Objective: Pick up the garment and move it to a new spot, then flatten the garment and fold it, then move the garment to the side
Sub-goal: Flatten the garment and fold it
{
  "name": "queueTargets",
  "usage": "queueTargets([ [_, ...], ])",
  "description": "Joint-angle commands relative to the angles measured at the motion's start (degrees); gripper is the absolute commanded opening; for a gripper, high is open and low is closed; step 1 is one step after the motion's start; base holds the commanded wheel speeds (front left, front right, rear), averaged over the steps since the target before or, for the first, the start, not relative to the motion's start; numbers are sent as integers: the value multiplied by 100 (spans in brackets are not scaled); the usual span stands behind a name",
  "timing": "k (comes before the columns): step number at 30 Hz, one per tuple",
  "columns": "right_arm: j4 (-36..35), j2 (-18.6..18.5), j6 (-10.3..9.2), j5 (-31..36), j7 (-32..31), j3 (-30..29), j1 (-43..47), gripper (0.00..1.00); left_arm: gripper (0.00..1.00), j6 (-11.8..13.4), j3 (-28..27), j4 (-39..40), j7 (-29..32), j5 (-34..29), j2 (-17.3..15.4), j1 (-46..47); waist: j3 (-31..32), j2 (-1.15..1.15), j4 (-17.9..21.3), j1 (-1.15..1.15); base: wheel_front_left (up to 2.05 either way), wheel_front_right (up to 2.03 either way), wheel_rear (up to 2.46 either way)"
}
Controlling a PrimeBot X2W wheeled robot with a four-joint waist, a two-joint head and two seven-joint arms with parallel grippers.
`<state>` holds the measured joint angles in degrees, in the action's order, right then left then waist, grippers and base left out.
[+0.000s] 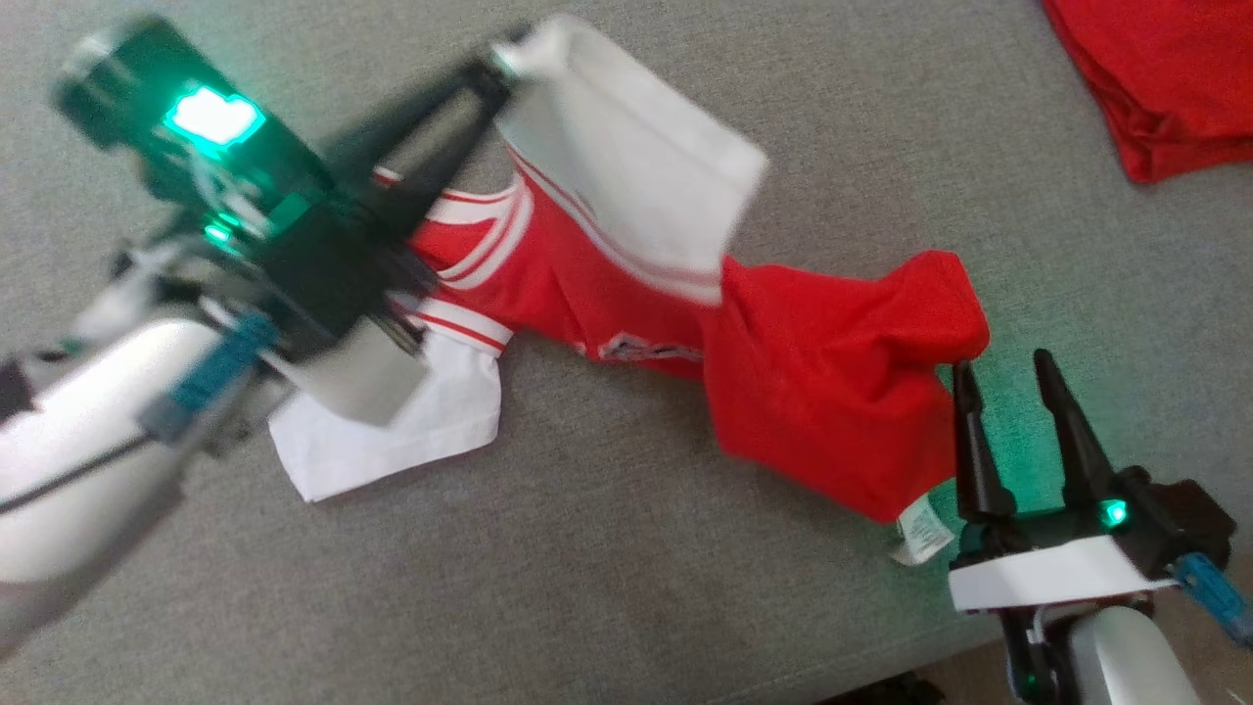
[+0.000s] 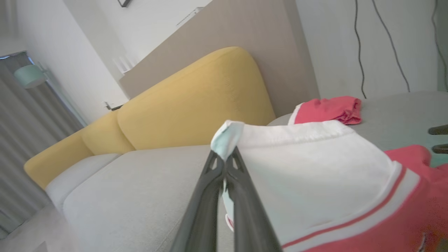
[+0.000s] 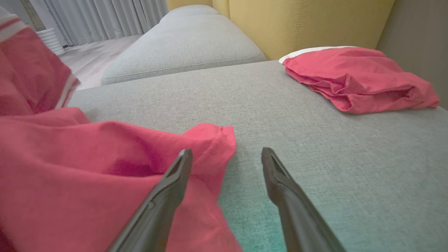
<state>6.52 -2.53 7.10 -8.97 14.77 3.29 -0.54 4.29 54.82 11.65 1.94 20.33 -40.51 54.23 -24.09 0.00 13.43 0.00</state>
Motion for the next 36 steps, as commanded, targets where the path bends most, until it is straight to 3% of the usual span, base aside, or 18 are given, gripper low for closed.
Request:
queueTargets([
  [1, -179, -51, 39, 33, 23, 49, 101, 100, 0, 95, -424, 173, -26, 54, -279, 258, -19, 0, -2, 0, 0, 0, 0],
  [7, -370, -157, 39, -68, 23, -42, 269, 100, 0, 269, -966, -95, -164, 130, -671, 583, -83, 0, 8, 0, 0, 0, 0],
  [13, -789, -382, 39, -287, 23, 261, 487, 100, 0, 69, -1067, -474, -302, 270, -684, 813, -97, 0, 40, 0, 0, 0, 0],
  [18, -991, -854, 39, -518, 23, 1050, 608, 100, 0, -86, -1113, -863, -456, 377, -555, 1030, -126, 0, 104, 0, 0, 0, 0],
  [27, -840, -2200, 39, -659, 23, 2560, 138, 100, 0, -362, -1028, -1598, -600, 247, -229, 1629, -363, 0, 99, 0, 0, 0, 0],
  [36, -692, -2418, 39, -593, 23, 3165, -370, 100, 0, -535, -837, -2043, -780, 114, 248, 2048, -505, 0, -179, 0, 0, 0, 0],
])
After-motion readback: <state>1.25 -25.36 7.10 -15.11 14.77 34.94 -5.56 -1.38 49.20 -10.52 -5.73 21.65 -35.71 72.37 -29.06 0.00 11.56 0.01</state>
